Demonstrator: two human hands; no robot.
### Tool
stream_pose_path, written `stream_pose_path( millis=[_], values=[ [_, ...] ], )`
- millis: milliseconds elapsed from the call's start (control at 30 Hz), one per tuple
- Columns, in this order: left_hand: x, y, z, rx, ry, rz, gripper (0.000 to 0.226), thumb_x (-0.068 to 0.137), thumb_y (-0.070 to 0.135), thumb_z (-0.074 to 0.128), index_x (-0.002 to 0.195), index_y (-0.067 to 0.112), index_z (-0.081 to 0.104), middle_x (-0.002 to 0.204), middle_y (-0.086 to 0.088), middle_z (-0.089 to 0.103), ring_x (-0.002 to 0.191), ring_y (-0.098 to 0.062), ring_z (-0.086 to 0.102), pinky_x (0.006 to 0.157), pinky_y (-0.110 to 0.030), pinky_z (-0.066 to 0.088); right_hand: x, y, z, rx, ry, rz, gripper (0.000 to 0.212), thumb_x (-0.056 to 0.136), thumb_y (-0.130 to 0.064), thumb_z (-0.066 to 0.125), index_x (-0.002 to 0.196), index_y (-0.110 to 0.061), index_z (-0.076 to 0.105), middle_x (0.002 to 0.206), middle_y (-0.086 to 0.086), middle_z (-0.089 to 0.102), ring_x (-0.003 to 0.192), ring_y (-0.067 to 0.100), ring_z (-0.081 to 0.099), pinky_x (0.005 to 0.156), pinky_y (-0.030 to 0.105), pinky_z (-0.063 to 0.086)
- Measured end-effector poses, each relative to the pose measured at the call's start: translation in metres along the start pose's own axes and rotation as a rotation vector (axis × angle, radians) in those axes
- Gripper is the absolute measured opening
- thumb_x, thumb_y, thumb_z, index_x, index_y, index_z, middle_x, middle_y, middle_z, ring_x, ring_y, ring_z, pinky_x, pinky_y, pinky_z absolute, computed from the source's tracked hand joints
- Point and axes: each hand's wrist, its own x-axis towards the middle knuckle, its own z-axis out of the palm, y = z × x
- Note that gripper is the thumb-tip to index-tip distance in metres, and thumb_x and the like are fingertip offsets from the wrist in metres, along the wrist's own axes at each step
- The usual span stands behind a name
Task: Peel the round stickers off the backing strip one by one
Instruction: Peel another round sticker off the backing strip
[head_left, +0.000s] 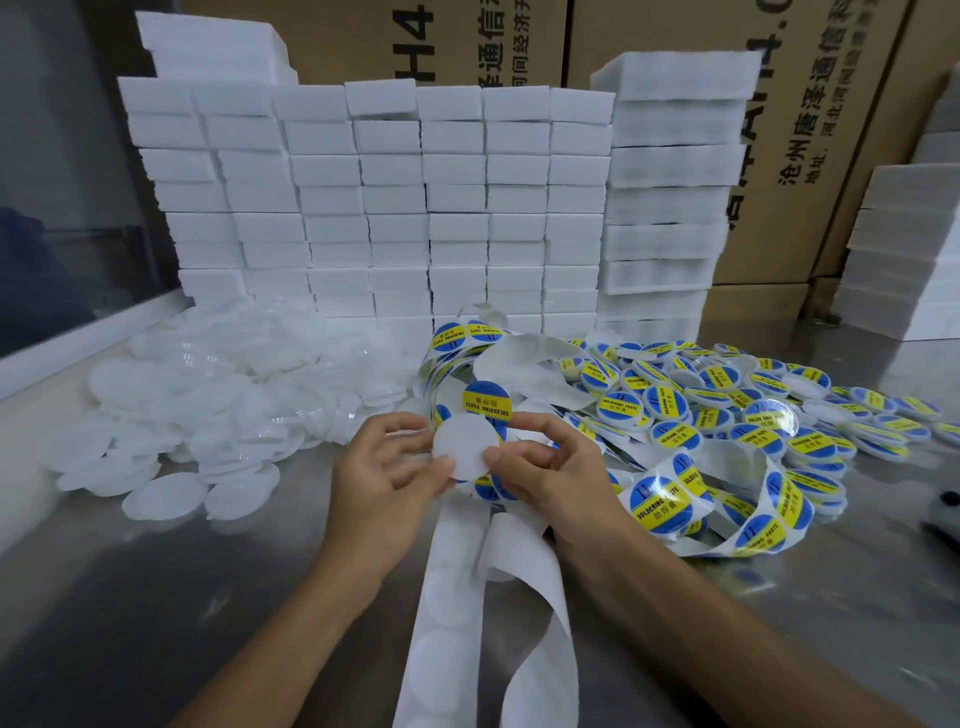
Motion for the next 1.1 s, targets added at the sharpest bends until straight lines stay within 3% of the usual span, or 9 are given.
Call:
stream_pose_path(
  millis=[100,200,300,433,600,767,1100],
  values=[
    [0.004,0.001,-0.004,-0.205,-0.011,-0.182,0.021,0.082,-0.008,0.069,0.098,0.005,0.063,0.085,-0.012,0.076,0.075,-0.027,0.074,0.063,-0.026,0.059,0.000,0.001,0.000,-0.021,0.001,-0.011,0.027,0.080,-0.014,0.080,0.103,-0.024,0.069,0.087,0.006,0.077,0.076,0.014,0.071,0.069,0.025,0.055],
    [0.005,0.002,-0.006,-0.269,0.030,-0.229,0.019,0.081,-0.007,0.069,0.096,0.002,0.063,0.084,-0.014,0.075,0.075,-0.027,0.074,0.063,-0.026,0.059,0.000,-0.001,0.003,0.013,0.082,-0.028,0.010,0.084,-0.016,0.076,0.087,-0.025,0.075,0.088,-0.001,0.076,0.085,0.016,0.070,0.077,0.035,0.059],
    [0.007,0.001,-0.009,-0.295,0.067,-0.259,0.019,0.080,-0.007,0.069,0.096,0.001,0.063,0.085,-0.016,0.075,0.075,-0.025,0.074,0.062,-0.026,0.058,0.000,-0.008,0.001,0.131,0.120,-0.008,0.012,0.086,-0.015,0.073,0.076,-0.020,0.077,0.082,0.001,0.072,0.084,0.013,0.067,0.077,0.032,0.059],
    [0.007,0.000,-0.009,-0.320,0.058,-0.266,0.018,0.077,-0.006,0.069,0.093,0.001,0.064,0.083,-0.016,0.075,0.076,-0.025,0.074,0.063,-0.027,0.059,-0.001,-0.010,0.001,0.095,0.088,0.032,0.007,0.084,-0.011,0.073,0.083,-0.005,0.077,0.109,0.008,0.073,0.100,0.024,0.068,0.088,0.043,0.059],
    [0.006,0.002,-0.006,-0.308,0.012,-0.249,0.029,0.068,0.002,0.074,0.094,0.001,0.063,0.087,-0.020,0.074,0.080,-0.030,0.074,0.064,-0.027,0.059,-0.005,-0.008,0.007,-0.015,0.093,0.001,0.016,0.081,-0.010,0.075,0.067,-0.016,0.078,0.104,-0.007,0.072,0.090,0.009,0.071,0.092,0.047,0.056],
    [0.005,0.002,-0.005,-0.311,0.000,-0.261,0.020,0.077,-0.007,0.069,0.094,0.000,0.063,0.086,-0.021,0.074,0.078,-0.030,0.074,0.064,-0.028,0.059,-0.004,-0.006,0.007,-0.044,0.080,0.011,0.014,0.081,-0.011,0.076,0.069,-0.016,0.079,0.102,-0.010,0.073,0.090,0.007,0.071,0.090,0.044,0.056],
    [0.005,0.002,-0.005,-0.302,-0.011,-0.247,0.031,0.063,0.004,0.074,0.092,0.001,0.064,0.086,-0.020,0.074,0.077,-0.028,0.074,0.063,-0.027,0.059,-0.006,-0.008,0.008,-0.067,0.089,0.034,0.008,0.083,-0.009,0.075,0.077,-0.005,0.078,0.100,-0.009,0.073,0.079,0.004,0.069,0.087,0.042,0.056]
  ],
)
